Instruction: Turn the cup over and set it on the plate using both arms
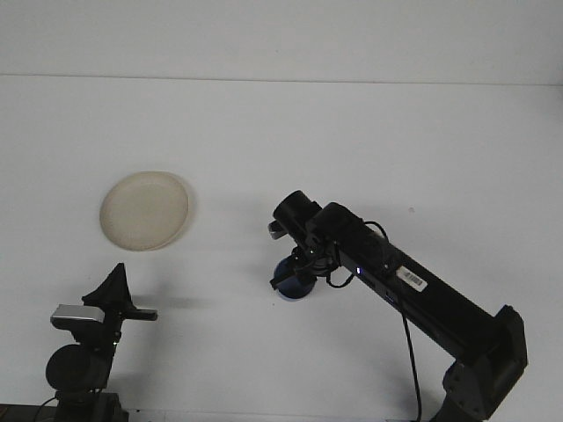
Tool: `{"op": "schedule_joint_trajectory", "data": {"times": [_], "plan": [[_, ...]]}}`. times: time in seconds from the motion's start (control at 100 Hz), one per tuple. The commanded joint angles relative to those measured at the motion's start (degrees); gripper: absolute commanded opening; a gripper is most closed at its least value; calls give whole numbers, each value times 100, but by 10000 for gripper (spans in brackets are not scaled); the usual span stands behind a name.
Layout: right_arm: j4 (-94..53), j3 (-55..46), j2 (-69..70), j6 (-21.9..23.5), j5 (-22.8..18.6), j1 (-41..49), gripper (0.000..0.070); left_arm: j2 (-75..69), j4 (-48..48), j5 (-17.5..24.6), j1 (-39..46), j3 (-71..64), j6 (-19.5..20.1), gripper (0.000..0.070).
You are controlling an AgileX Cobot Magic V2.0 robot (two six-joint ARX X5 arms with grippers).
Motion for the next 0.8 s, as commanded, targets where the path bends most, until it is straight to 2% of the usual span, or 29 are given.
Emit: {"op": "schedule_joint_trajectory", "data": {"times": [0.0,0.26,0.38,0.42,0.6,0.79], "plan": [[26,127,197,-57,-13,70,15,-11,57,9,7,-116,-7,11],[39,127,369,-57,-35,114,28,-11,57,9,7,-116,-7,12],[90,127,369,-55,-39,146,90,-11,55,9,7,-116,-7,12],[70,127,369,-57,-37,146,120,-11,57,11,7,-116,-7,12],[68,133,365,-39,-39,144,354,-11,55,9,7,-116,-7,11],[52,184,278,-35,-35,133,480,-11,55,9,7,-116,-7,11]]}}
